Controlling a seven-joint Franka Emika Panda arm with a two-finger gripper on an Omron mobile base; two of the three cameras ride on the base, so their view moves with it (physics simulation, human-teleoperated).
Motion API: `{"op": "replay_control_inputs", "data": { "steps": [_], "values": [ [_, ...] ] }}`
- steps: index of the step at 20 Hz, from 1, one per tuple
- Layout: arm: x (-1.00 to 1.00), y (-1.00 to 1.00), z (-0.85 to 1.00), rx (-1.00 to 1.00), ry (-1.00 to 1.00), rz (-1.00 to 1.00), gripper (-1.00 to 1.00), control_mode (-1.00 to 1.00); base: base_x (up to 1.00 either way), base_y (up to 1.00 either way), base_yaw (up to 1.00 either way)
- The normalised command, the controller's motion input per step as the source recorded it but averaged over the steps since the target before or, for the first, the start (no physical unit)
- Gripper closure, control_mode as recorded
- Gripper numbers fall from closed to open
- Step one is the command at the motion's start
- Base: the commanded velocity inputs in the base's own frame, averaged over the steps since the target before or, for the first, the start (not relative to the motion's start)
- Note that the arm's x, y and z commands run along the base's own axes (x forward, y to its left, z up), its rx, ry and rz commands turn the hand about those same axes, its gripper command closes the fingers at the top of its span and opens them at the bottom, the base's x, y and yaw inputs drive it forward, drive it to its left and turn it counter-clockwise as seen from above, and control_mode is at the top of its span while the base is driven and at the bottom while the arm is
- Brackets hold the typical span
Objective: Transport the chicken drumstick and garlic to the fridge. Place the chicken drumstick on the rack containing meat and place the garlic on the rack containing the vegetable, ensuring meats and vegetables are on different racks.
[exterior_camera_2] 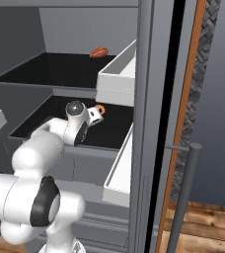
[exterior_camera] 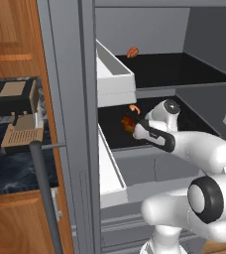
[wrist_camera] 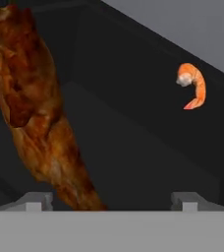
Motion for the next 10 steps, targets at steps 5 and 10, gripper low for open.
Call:
{"op": "replay_control_inputs", "data": {
  "steps": [5, 10],
  "values": [
    [-0.30, 0.06, 0.23, 0.00, -0.04, -0.04, -1.00, -1.00, 0.00, 0.00, 0.00],
    [-0.87, 0.00, 0.31, 0.00, -0.28, -0.02, -1.00, -1.00, 0.00, 0.00, 0.00]
  ]
}}
